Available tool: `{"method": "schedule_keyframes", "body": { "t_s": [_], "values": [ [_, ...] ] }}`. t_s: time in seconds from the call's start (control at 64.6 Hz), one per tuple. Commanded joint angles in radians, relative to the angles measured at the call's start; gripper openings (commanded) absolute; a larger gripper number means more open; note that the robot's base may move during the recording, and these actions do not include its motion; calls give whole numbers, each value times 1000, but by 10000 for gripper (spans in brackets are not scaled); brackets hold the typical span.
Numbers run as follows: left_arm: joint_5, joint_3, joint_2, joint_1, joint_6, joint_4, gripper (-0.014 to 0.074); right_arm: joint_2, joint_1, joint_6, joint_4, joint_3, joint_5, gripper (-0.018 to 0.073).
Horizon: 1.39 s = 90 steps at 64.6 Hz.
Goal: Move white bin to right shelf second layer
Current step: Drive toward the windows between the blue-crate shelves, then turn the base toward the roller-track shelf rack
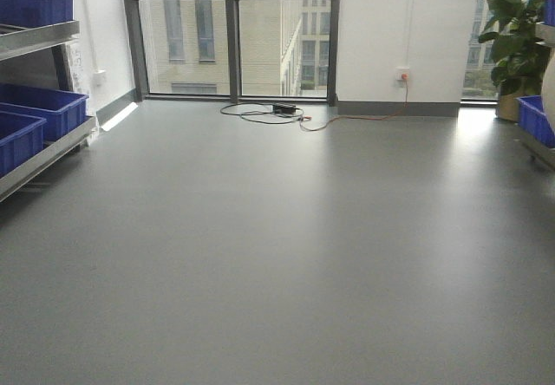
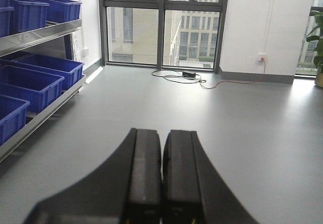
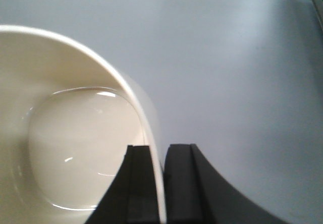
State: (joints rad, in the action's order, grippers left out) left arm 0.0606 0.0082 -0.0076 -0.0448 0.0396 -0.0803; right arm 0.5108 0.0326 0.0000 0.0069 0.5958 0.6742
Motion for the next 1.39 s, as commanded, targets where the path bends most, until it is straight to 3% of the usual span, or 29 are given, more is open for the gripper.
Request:
{"method": "schedule_keyframes", "body": {
  "t_s": [0.0,1.378],
  "values": [
    [-83,27,-15,-6,-5,-5,85,5,-5,0,5,30,-91,55],
    [-83,27,-15,-6,-5,-5,85,5,-5,0,5,30,-90,55]
  ]
}}
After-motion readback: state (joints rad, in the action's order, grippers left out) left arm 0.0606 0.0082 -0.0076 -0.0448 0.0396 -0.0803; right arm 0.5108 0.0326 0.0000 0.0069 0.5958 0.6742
